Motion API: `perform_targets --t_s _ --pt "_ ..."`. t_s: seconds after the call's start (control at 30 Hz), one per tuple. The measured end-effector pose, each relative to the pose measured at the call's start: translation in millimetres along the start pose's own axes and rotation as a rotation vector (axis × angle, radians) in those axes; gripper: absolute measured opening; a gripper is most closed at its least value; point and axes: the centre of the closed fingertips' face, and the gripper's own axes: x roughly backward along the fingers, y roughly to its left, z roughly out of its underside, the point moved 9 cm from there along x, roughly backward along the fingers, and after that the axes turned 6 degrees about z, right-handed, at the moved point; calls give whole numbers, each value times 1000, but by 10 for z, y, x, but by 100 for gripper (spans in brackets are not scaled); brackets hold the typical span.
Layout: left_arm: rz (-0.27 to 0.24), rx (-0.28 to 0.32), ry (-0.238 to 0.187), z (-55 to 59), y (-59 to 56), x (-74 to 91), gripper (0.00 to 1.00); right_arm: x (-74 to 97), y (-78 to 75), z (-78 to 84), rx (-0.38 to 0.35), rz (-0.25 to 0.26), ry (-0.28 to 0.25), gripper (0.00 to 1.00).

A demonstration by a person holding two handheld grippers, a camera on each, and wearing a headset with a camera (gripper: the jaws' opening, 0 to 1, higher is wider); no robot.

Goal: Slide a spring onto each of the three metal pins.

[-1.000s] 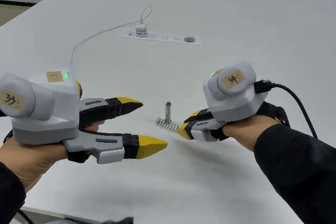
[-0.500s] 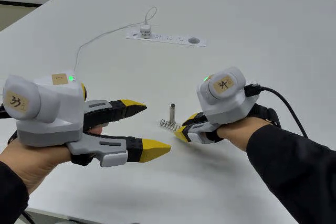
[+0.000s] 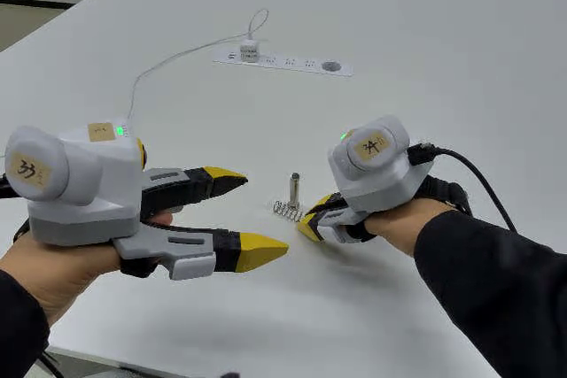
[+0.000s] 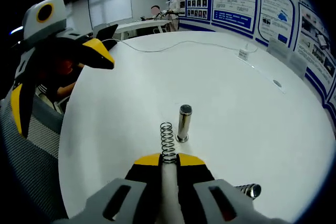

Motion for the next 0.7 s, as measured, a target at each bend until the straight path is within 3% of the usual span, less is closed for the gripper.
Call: perform_targets --t_s 0.5,0.7 --pt "12 3 5 18 -14 -26 64 342 144 -199 84 -2 -37 12" --pt "22 -1 16 37 -33 -59 64 509 219 -264 86 -31 -44 12"
